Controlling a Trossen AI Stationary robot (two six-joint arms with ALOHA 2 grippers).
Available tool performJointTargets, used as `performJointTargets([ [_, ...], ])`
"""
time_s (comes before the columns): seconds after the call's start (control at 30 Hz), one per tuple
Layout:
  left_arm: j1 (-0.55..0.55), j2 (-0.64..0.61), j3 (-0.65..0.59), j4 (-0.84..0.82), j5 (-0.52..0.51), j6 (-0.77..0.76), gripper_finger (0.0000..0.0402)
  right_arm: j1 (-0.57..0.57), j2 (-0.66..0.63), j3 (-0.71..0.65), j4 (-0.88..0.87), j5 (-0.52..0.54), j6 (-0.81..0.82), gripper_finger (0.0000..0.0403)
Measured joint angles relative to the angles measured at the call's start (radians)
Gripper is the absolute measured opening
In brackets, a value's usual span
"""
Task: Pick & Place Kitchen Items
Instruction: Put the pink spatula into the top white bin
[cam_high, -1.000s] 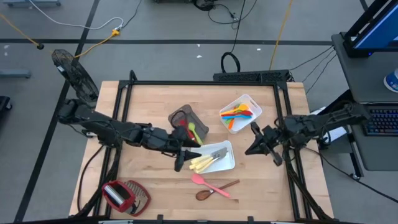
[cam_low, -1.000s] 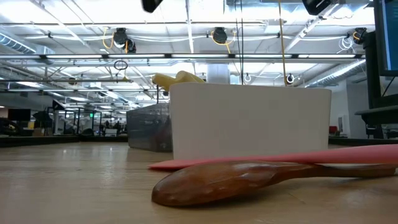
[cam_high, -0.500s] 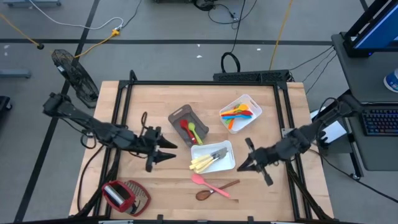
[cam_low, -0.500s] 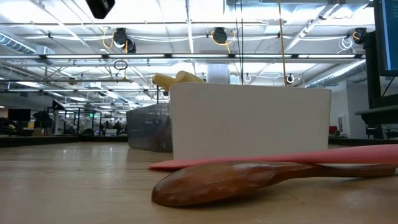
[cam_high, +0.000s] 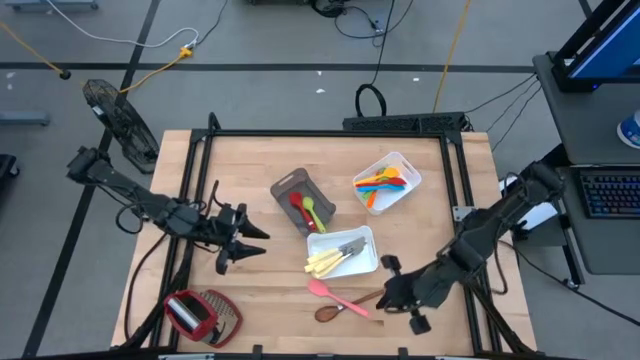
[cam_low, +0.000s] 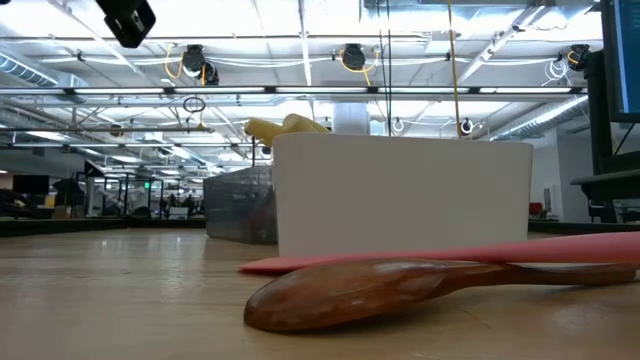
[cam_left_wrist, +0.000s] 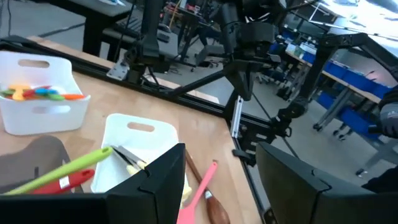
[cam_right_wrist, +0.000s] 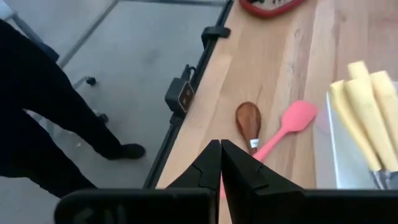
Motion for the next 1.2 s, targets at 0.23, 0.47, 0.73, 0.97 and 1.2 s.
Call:
performJointTargets([
  [0.23,-0.027,-0.013,-0.014,-0.005,0.001,0.022,0.0202,0.004,0.149,0.089,-0.048,0.000,0.106,0.0009],
  [0.47,-0.042,-0.013,-0.014,-0.019,0.024,0.020,0.0202,0.004,0.243,0.093,-0.051,-0.006,0.200,0.0051],
  [0.73,-0.062,-0.013,-0.014,-0.021,0.030,0.011,0.0202,0.000,0.318,0.093,-0.041,-0.031,0.277,0.0132],
  [0.97,-0.066,-0.013,-0.014,-0.021,0.030,0.012,0.0202,-0.018,0.359,0.092,-0.038,-0.049,0.277,0.0180],
  [1.2,-0.066,-0.013,-0.014,-0.021,0.030,0.009,0.0202,-0.038,0.419,0.092,-0.023,-0.084,0.277,0.0203],
])
